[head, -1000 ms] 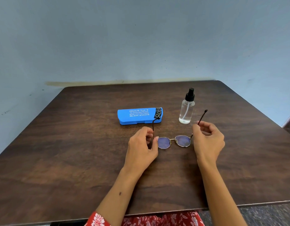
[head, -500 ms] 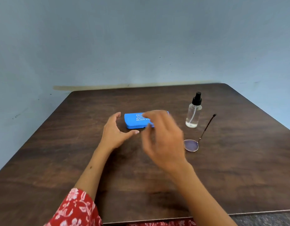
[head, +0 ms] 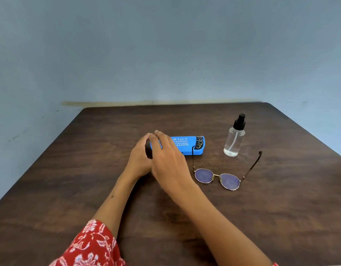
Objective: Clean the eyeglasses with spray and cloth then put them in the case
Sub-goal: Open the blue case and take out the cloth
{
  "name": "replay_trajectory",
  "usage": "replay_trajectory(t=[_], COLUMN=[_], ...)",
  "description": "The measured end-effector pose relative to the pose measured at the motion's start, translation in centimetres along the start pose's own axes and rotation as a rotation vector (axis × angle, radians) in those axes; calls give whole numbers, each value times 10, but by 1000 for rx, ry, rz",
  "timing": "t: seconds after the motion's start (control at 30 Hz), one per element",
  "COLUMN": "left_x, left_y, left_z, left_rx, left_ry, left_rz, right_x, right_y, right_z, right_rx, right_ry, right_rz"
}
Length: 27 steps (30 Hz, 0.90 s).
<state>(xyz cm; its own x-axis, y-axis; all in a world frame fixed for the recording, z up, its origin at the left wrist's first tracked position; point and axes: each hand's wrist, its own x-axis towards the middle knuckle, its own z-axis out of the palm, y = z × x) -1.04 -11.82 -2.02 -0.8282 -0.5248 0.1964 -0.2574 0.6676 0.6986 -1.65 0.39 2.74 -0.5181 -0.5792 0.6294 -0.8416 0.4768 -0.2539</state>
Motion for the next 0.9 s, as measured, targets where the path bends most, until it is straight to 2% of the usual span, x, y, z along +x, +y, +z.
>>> replay_trajectory(t=[0.1, 0.17, 0.33, 0.4, 0.5, 0.73, 0.9], left_x=[-4, -4, 1, 1, 2, 10, 12], left_y=[2, -2, -6, -6, -7, -7, -12], left_z=[-2, -1, 4, 5, 4, 5, 2], left_rx=[-145, -152, -116, -105, -107, -102, -127], left_ry=[-10, 10, 14, 16, 8, 16, 35], left_rz=[-62, -62, -40, -30, -33, -30, 2], right_x=[5, 2, -11, -8, 0, 25, 29], right_y=[7, 11, 16, 24, 32, 47, 46], right_z=[-5, -6, -2, 10, 22, 28, 33], right_rx=[-27, -52, -184, -255, -338, -397, -456], right_ry=[-298, -363, -371, -378, -286, -491, -507], right_rz=[69, 111, 66, 113, 162, 261, 248])
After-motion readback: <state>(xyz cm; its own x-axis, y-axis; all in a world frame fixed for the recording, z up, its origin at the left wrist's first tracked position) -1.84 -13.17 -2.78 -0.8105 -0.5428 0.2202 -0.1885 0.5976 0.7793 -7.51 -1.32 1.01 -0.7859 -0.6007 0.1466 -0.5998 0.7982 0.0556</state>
